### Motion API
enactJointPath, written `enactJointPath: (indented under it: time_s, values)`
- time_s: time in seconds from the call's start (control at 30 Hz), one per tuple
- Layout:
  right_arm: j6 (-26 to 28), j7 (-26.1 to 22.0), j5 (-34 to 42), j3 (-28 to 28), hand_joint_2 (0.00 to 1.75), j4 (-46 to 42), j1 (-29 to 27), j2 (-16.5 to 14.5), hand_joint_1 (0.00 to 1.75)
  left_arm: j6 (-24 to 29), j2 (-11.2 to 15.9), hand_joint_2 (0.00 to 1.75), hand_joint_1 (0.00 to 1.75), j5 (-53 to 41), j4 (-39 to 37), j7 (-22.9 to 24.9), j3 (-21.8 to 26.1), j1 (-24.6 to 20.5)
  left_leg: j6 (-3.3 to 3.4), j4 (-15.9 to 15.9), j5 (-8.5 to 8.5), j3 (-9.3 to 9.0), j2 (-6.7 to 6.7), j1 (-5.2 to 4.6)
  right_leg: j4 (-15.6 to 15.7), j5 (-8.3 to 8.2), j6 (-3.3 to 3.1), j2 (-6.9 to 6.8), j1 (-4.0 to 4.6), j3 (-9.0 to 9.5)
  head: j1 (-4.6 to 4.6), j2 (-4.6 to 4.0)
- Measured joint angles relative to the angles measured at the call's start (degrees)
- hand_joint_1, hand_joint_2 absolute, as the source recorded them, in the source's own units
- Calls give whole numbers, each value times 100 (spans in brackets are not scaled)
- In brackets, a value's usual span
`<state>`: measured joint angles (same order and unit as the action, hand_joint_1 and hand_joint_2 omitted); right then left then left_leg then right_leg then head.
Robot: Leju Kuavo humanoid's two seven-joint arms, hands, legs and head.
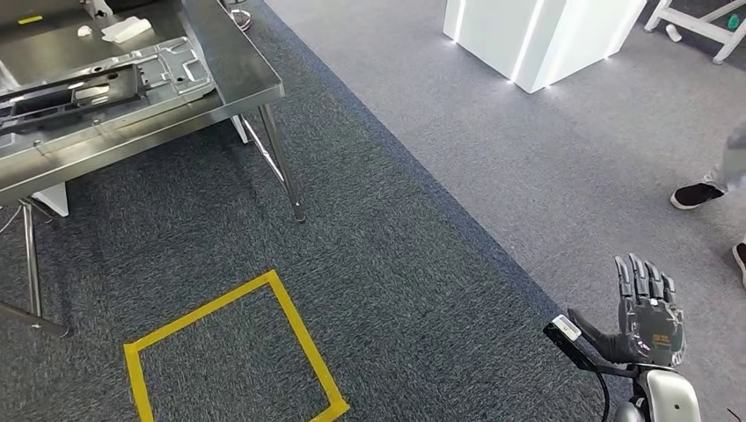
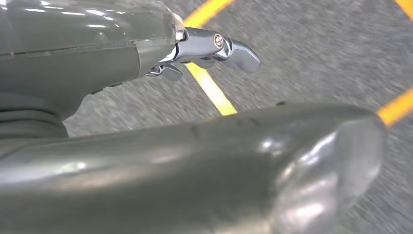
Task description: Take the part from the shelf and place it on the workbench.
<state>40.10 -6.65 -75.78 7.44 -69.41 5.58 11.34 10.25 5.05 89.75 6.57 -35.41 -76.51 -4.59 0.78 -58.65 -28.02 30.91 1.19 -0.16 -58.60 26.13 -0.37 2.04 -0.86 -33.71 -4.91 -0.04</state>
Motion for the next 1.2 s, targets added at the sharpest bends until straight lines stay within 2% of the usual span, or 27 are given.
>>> enactJointPath:
  time_s: [0.1, 0.17, 0.2, 0.27, 0.3, 0.33, 0.37, 0.43, 0.5, 0.6, 0.67, 0.7, 0.77, 0.8, 0.83, 0.87, 0.9, 0.97, 1.0, 1.07, 1.13, 1.2]
  values:
    - [1, 39, -46, -16, 0, 39, 42, -30, 0, -12, -21, 0, 0, 7, 1, -151, 63, -8, 64, 143, 36, -39, -11, -8, 21, -38, 98, 44, -16, -32, 0, 0]
    - [2, 44, -33, -27, 0, 60, 78, -31, 0, 58, -41, 0, 0, -9, 1, -214, 80, -11, 123, 247, 113, -71, -57, 16, -124, 73, 153, -34, -10, -97, 1, 0]
    - [2, 44, -25, -29, 0, 70, 103, -31, 0, 96, -51, 0, 0, -18, 1, -230, 82, -9, 147, 287, 143, -80, -86, 27, -361, 224, 169, -86, -6, -205, 2, 0]
    - [1, 43, -20, -34, 0, 91, 126, -30, 0, 159, -67, 0, 0, -27, 1, -244, 87, 0, 170, 290, 152, -66, -137, 13, -1071, 585, 193, -136, -8, -537, 2, 0]
    - [1, 38, -16, -36, 0, 103, 120, -30, 0, 184, -72, 0, 0, -28, 1, -241, 88, 5, 173, 281, 149, -58, -160, 11, -1372, 688, 206, -138, -12, -675, 3, 0]
    - [1, 28, -9, -38, 0, 114, 110, -29, 0, 206, -77, 0, 0, -28, 1, -234, 88, 9, 171, 268, 143, -53, -180, 11, -1492, 683, 219, -142, -20, -727, 2, 0]
    - [1, 15, 2, -40, 0, 121, 106, -28, 0, 228, -81, 0, 0, -28, 1, -222, 88, 11, 164, 247, 131, -50, -200, 14, -1399, 575, 231, -155, -31, -672, 3, 0]
    - [1, -7, 26, -42, 0, 127, 117, -21, 0, 284, -85, 0, 0, -28, 1, -188, 87, 10, 127, 178, 81, -45, -236, 20, -698, 230, 244, -237, -55, -305, 3, 0]
    - [1, -9, 24, -46, 0, 134, 147, -17, 0, 333, -86, 0, 0, -27, 1, -151, 86, 6, 65, 90, 19, -24, -265, 0, -147, 61, 203, -300, -44, -32, 1, 0]
    - [1, 56, -48, -62, 0, 160, 181, -17, 0, 362, -87, 0, 0, -26, 1, -92, 86, -2, -16, 61, -14, -6, -301, -17, -61, 56, 96, -253, -22, -22, -1, 0]
    - [1, 123, -95, -82, 0, 171, 213, -17, 0, 361, -88, 0, 0, -28, 1, -47, 86, -8, -83, -83, -138, 50, -266, 3, -42, 38, 34, -223, -33, -29, -1, 0]
    - [1, 152, -109, -96, 0, 172, 227, -19, 0, 355, -88, 0, 0, -29, 1, -26, 86, -10, -116, -312, -288, 148, -229, 16, -33, 31, 8, -211, -43, -30, -1, 0]
    - [1, 192, -122, -120, 0, 172, 229, -22, 0, 327, -89, 0, 0, -36, 1, 12, 86, -2, -160, -1058, -665, 479, -179, 31, -34, 30, -21, -185, -38, -37, -1, 0]
    - [1, 204, -123, -130, 0, 172, 216, -23, 0, 311, -89, 0, 0, -42, 1, 24, 86, 7, -168, -1405, -791, 639, -173, 35, -35, 30, -24, -168, -33, -38, -1, 0]
    - [1, 213, -122, -138, 0, 171, 197, -23, 0, 294, -90, 0, 0, -52, 1, 34, 84, 16, -167, -1593, -814, 730, -173, 35, -36, 31, -26, -147, -30, -36, -1, 0]
    - [1, 217, -120, -144, 0, 168, 176, -23, 0, 283, -91, 0, 0, -63, 1, 40, 82, 23, -155, -1553, -720, 718, -171, 35, -37, 31, -26, -124, -26, -31, -1, 0]
    - [1, 223, -117, -148, 0, 161, 156, -23, 0, 277, -92, 0, 0, -75, 1, 44, 79, 27, -132, -1277, -527, 596, -160, 34, -37, 31, -26, -97, -23, -22, -1, 0]
    - [1, 232, -113, -151, 0, 133, 124, -24, 0, 273, -89, 0, 0, -97, 1, 48, 72, 29, -57, -459, -124, 232, -62, 23, -37, 30, -16, -44, -13, -13, -1, 0]
    - [1, 240, -115, -152, 0, 119, 109, -25, 0, 274, -88, 0, 0, -106, 1, 49, 67, 28, -27, -155, -18, 98, -13, 15, -37, 24, 0, -16, -10, -19, -1, 0]
    - [1, 256, -123, -154, 0, 96, 58, -27, 0, 275, -86, 0, 0, -114, 1, 53, 56, 28, 7, 38, -4, 20, 31, -3, -27, 1, 55, 27, -14, -42, -1, 0]
    - [3, 274, -133, -158, 0, 54, -19, -27, 0, 275, -88, 0, 0, -122, 1, 56, 48, 25, 56, 118, 48, -4, -13, 4, -12, -12, 127, 48, -19, -44, -1, 0]
    - [4, 281, -127, -163, 0, -8, -83, -20, 0, 277, -91, 0, 0, -130, 1, 60, 44, 23, 133, 238, 127, -45, -72, 29, -244, 166, 171, -21, -5, -148, 1, 0]
